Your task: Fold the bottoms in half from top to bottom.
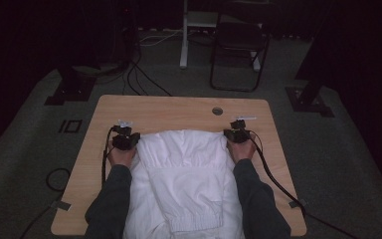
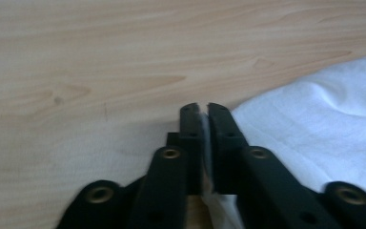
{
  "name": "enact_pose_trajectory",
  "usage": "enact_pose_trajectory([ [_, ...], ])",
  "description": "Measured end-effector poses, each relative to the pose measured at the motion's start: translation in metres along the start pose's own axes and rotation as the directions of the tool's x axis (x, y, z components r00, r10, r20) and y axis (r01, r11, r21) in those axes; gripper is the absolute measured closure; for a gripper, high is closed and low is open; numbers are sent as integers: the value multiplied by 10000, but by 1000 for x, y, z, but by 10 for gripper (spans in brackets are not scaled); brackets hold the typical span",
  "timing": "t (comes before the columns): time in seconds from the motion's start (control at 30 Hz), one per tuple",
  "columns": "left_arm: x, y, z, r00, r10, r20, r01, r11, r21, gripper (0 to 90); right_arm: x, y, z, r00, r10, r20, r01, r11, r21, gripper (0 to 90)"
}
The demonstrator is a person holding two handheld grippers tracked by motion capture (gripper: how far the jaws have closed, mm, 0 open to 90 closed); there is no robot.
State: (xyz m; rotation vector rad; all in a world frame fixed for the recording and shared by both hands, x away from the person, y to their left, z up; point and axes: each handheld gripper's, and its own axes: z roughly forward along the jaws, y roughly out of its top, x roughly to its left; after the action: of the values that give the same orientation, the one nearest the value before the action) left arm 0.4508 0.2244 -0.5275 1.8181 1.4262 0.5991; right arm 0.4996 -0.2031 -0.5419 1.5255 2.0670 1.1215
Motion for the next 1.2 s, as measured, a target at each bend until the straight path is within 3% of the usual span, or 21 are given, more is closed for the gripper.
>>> enact_pose_trajectory([
  [0.03,1,1,0,9995,-132,284,137,9997,-182,658,-1,1,-1,9997,86,-240,-90,9998,-164,619],
  [0.1,0,4,2,9962,-351,792,368,9991,-213,534,-3,5,0,9944,486,-942,-518,9981,-320,491],
  [0.2,-4,4,9,9925,-277,1188,245,9993,280,378,-4,9,8,9898,855,-1137,-840,9963,180,354],
  [0.33,-1,-2,18,9922,-474,1150,345,9931,1118,322,-1,6,19,9947,467,-912,-371,9939,1039,322],
  [0.43,3,-6,22,9899,-713,1226,541,9889,1382,321,3,4,19,9967,17,-806,70,9942,1074,338],
  [0.53,2,-6,21,9880,-622,1416,411,9883,1470,396,8,2,17,9958,-255,-884,356,9927,1153,472],
  [0.57,1,-6,21,9878,-508,1474,273,9872,1570,466,9,1,17,9937,-281,-1086,413,9918,1213,538],
  [0.63,-1,-5,19,9883,-258,1502,-2,9853,1707,646,11,1,16,9900,-280,-1385,490,9874,1507,757],
  [0.7,3,-3,14,9847,-468,1679,215,9885,1496,826,11,1,14,9897,-302,-1397,532,9851,1638,824],
  [0.8,10,3,1,9825,-799,1681,672,9945,797,855,9,5,6,9921,-431,-1180,582,9902,1272,838],
  [0.9,19,12,-15,9819,-1095,1545,1115,9938,-41,861,2,17,-9,9959,-397,-807,434,9980,449,840],
  [0.93,19,12,-15,9819,-1095,1545,1115,9938,-41,861,2,17,-9,9959,-397,-807,434,9980,449,840],
  [0.97,24,19,-24,9747,-1296,1821,1390,9895,-401,861,-1,21,-15,9972,-346,-661,352,9993,88,840],
  [1.0,23,22,-27,9748,-1243,1854,1370,9889,-573,860,-5,31,-31,9956,60,-933,-135,9967,-797,839],
  [1.03,21,25,-30,9760,-1138,1855,1288,9891,-710,859,-5,34,-35,9948,-31,-1018,-68,9953,-966,839],
  [1.1,16,28,-35,9767,-963,1918,1164,9885,-965,857,1,37,-41,9942,-650,-861,553,9923,-1110,838],
  [1.2,12,28,-42,9779,-773,1941,999,9889,-1096,855,2,34,-47,9921,-800,-965,673,9895,-1282,837],
])
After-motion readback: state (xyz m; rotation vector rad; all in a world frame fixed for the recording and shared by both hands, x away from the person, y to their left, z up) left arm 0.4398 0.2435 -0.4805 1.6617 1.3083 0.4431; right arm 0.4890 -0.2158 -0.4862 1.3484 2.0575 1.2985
